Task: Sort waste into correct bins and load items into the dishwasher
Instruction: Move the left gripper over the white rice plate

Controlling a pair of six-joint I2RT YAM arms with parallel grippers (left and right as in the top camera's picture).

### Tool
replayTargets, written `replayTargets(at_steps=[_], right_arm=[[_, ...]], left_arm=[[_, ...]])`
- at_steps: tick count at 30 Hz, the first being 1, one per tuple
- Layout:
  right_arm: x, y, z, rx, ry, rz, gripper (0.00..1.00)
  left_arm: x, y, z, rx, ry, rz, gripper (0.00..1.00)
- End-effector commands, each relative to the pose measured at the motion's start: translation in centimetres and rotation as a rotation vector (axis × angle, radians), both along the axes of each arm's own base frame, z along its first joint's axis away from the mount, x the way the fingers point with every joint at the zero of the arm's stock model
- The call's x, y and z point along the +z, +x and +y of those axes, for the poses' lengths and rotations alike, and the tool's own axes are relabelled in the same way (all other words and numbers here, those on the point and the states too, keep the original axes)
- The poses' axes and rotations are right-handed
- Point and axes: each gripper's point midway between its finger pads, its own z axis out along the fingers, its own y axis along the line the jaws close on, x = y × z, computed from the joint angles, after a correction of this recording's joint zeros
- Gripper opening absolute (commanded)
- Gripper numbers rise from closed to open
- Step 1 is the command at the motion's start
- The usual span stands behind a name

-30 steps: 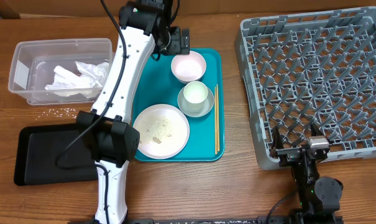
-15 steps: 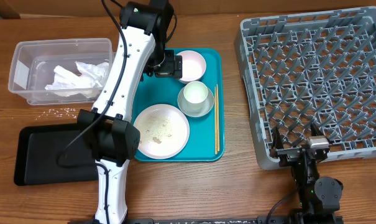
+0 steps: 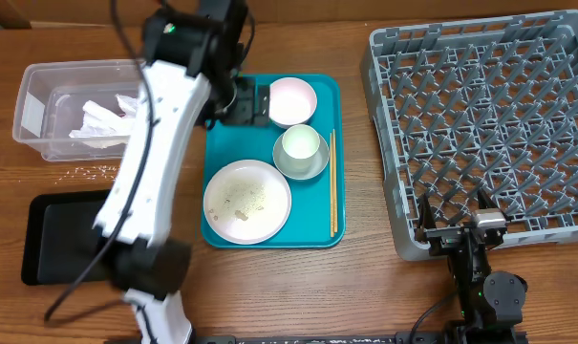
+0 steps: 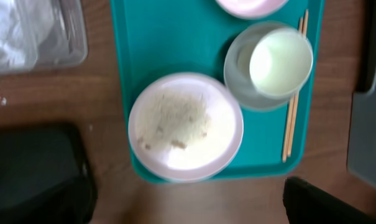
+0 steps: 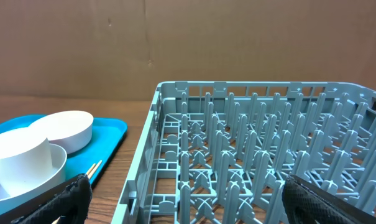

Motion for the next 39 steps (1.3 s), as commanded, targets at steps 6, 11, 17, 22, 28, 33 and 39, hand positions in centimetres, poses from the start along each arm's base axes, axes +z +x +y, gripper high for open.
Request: replayTargets(at_steps=[6, 11, 17, 22, 28, 33, 39], right_arm=[[-0.1, 0.0, -0.1, -0.010, -0.001, -0.007, 1.00], [-0.1, 0.0, -0.2, -0.010, -0.001, -0.007, 1.00], [-0.1, 0.0, -0.1, -0.010, -0.001, -0.007, 1.00], [-0.1, 0.0, -0.2, -0.010, -0.001, -0.007, 1.00], [-0.1, 0.0, -0.2, -0.010, -0.001, -0.007, 1.00], [-0.1, 0.0, -0.1, -0.010, -0.001, -0.007, 1.00], [-0.1, 0.0, -0.2, -0.010, -0.001, -0.007, 1.00]], left_arm=[[-5.7, -5.8, 0.2, -0.022, 0.063, 0.231, 1.00], [-9.7, -6.3, -1.5, -0.043, 0.076, 0.256, 1.00], [-11.8, -6.9, -5.8, -0.185, 0.107, 0.184, 1.00], [-12.1, -6.9, -6.7, -0.119, 0.263, 0.064, 0.80], [-12.8, -7.1, -7.6, -0.081, 0.275, 0.033, 0.70], [-14.6, -7.0, -6.9, -0.135, 0.294, 0.043, 0.60], [-17.2, -7.9, -7.0, -0.260, 0.289, 0.080, 0.61]])
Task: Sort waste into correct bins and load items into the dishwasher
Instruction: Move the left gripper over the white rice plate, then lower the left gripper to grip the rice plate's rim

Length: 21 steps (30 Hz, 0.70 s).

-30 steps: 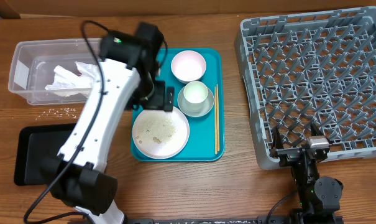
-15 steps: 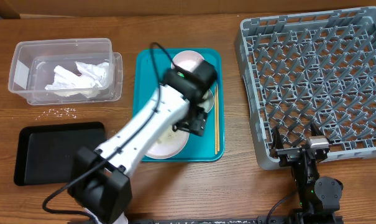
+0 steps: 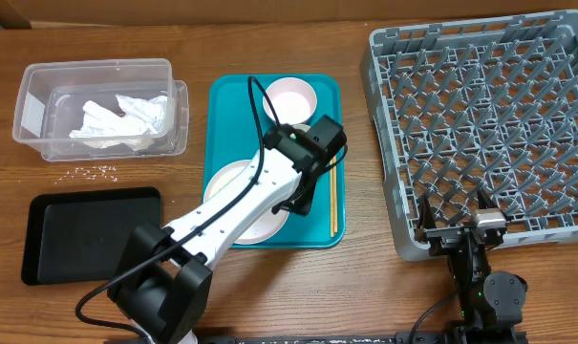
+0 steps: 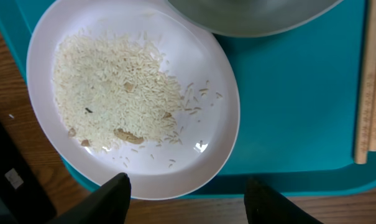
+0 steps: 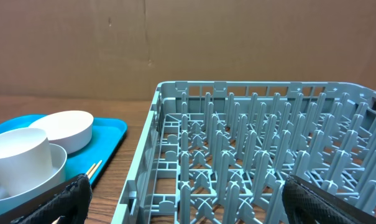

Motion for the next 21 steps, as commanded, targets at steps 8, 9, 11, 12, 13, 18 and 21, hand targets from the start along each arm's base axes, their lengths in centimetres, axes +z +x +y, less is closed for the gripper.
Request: replayTargets(at_steps=[8, 9, 11, 12, 13, 18, 21], right_arm=[[-0.1, 0.0, -0.2, -0.010, 0.000, -0.008, 1.00], [-0.1, 0.0, -0.2, -0.010, 0.000, -0.007, 1.00], [-0.1, 0.0, -0.2, -0.010, 0.000, -0.007, 1.00], [-0.1, 0.0, -0.1, -0.010, 0.000, -0.008, 1.00], [-0.1, 0.0, -0.2, -0.010, 0.000, -0.008, 1.00], [-0.1, 0.0, -0.2, -0.010, 0.000, -0.008, 1.00], [-0.1, 0.0, -0.1, -0.010, 0.000, -0.007, 1.00]], left_arm=[[-3.1, 0.2, -0.7, -0.150, -0.033, 0.014, 0.58], [-3.2, 0.3, -0.9, -0.150, -0.038, 0.008, 0.58], [-3.5, 0.5, -1.1, -0.153, -0.047, -0.006, 0.56], [-3.7, 0.7, -1.2, -0.156, -0.053, -0.014, 0.55], [-3.9, 0.7, -1.3, -0.160, -0.056, -0.020, 0.55], [-5.4, 0.3, -1.1, -0.193, -0.045, -0.023, 0.56], [-6.2, -0.8, -0.7, -0.200, -0.027, 0.004, 0.56]])
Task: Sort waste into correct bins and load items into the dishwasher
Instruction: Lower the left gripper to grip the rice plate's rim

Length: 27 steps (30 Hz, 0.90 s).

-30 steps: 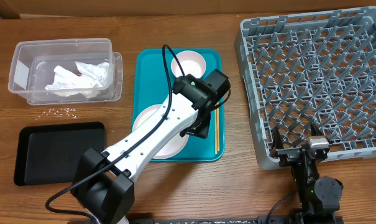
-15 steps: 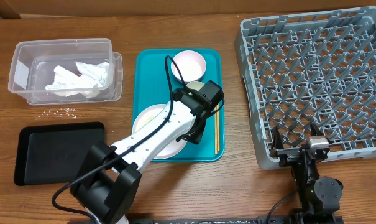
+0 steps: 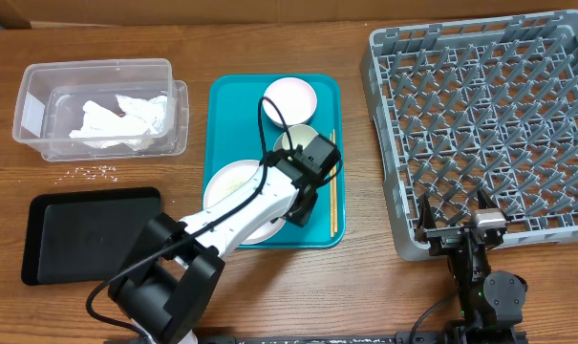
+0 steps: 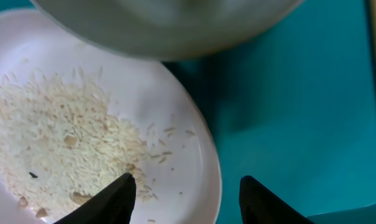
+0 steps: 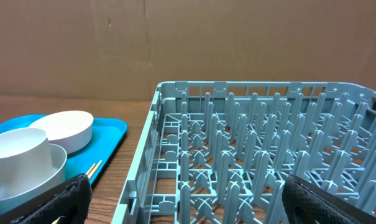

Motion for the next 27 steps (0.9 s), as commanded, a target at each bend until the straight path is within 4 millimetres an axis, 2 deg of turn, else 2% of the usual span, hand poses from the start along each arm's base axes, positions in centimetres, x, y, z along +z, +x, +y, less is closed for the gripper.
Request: replayTargets(at_steps=[1, 8, 12, 20, 22, 26, 27], right_arm=[[-0.1, 0.0, -0.2, -0.010, 0.000, -0.007, 1.00], [-0.1, 0.0, -0.2, -0.010, 0.000, -0.007, 1.00], [-0.1, 0.0, -0.2, -0.010, 0.000, -0.007, 1.00], [-0.1, 0.0, -0.2, -0.010, 0.000, -0.007, 1.00], [-0.1, 0.0, -0.1, -0.010, 0.000, -0.007, 1.00], [-0.1, 0.0, -0.2, -0.010, 0.000, -0.007, 1.00], [-0.1, 0.0, -0.1, -0.010, 0.000, -0.007, 1.00]], left_arm=[[-1.3, -1.4, 0.3, -0.041, 0.031, 0.035, 0.56], [-2.4, -2.0, -0.1, -0.063, 0.026, 0.029, 0.55], [-2.6, -2.0, 0.5, -0.055, 0.058, 0.014, 0.55], [-3.6, -2.3, 0.9, -0.042, 0.061, 0.005, 0.40], [-3.6, -2.3, 0.9, -0.037, 0.058, 0.005, 0.40], [-3.6, -2.3, 0.9, -0.035, 0.058, 0.005, 0.18], [-3.6, -2.3, 0.9, -0.035, 0.058, 0.005, 0.16]])
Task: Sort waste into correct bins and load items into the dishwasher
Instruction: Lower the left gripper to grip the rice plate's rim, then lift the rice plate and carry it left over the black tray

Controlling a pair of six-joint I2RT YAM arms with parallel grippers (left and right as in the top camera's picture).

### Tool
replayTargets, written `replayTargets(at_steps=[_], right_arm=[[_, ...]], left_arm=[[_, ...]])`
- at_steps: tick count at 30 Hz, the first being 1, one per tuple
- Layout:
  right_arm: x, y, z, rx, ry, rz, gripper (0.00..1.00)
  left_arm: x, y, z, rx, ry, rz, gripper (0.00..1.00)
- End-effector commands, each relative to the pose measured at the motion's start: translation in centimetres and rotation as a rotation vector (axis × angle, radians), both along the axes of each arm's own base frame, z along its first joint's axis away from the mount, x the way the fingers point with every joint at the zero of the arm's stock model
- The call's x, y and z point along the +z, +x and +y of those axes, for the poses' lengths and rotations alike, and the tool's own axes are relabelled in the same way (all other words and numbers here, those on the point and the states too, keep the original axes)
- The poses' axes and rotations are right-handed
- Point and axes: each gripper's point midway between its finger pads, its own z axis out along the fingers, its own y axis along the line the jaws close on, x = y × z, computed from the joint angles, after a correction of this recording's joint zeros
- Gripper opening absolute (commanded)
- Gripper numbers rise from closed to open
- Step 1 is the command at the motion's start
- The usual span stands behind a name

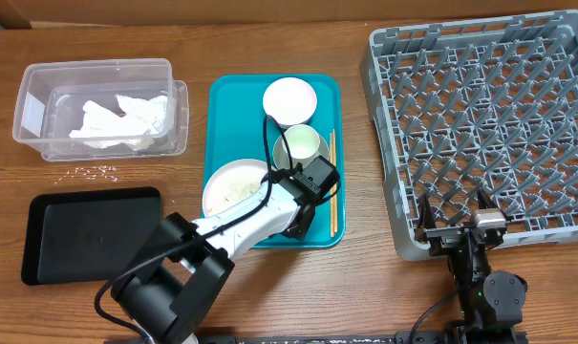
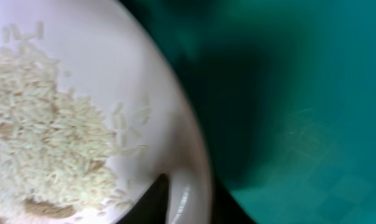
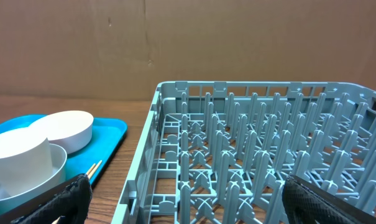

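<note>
A white plate [image 1: 233, 186] with leftover rice lies at the front of the teal tray [image 1: 229, 105]. My left gripper [image 1: 303, 208] is at the plate's right edge. In the left wrist view the plate rim [image 2: 194, 155] runs between the two dark fingers [image 2: 151, 200], one inside the plate and one outside, closed in on it. Behind stand a white bowl [image 1: 289, 97] and a cup [image 1: 302, 143] in a grey bowl; chopsticks [image 1: 332, 182] lie at the tray's right. The grey dish rack [image 1: 489, 124] fills the right. My right gripper [image 1: 458, 232] rests open at the rack's front edge.
A clear bin [image 1: 97, 110] holding crumpled tissue stands at the back left, with a few crumbs on the wood before it. A black tray [image 1: 88, 234] lies at the front left. The right wrist view looks across the rack [image 3: 268, 149] toward the bowl [image 3: 63, 127].
My left gripper has dropped lower onto the plate's right rim and its fingers have come together around it. The right arm and all the dishes stay as they were.
The left arm first reached over the tray's back left, near the clear bin. Then its open gripper hung above the rice plate, and after that closer over the plate's right rim. Now the fingers are closed on that rim. The right arm never moved.
</note>
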Motion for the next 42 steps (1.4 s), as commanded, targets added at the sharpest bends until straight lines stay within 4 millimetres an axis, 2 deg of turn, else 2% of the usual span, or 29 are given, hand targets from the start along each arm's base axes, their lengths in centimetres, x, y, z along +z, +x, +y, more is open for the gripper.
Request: replayTargets(at_steps=[1, 4, 5, 22, 32, 35, 42], right_arm=[[-0.1, 0.0, -0.1, -0.010, 0.000, -0.007, 1.00], [-0.1, 0.0, -0.1, -0.010, 0.000, -0.007, 1.00], [-0.1, 0.0, -0.1, -0.010, 0.000, -0.007, 1.00], [-0.1, 0.0, -0.1, -0.010, 0.000, -0.007, 1.00], [-0.1, 0.0, -0.1, -0.010, 0.000, -0.007, 1.00], [-0.1, 0.0, -0.1, -0.010, 0.000, -0.007, 1.00], [-0.1, 0.0, -0.1, -0.010, 0.000, -0.007, 1.00]], left_arm=[[-0.6, -0.5, 0.3, 0.000, 0.025, 0.007, 0.15], [-0.5, -0.5, 0.4, 0.022, 0.023, 0.006, 0.13], [-0.3, -0.5, 0.3, 0.027, 0.024, 0.006, 0.04], [4.9, 0.8, -0.7, 0.103, 0.034, 0.002, 0.04], [7.1, 1.0, 0.9, 0.209, 0.113, -0.038, 0.04], [8.4, 1.3, 1.0, 0.249, 0.118, -0.056, 0.04], [13.4, 3.0, 2.7, 0.353, 0.178, -0.160, 0.04]])
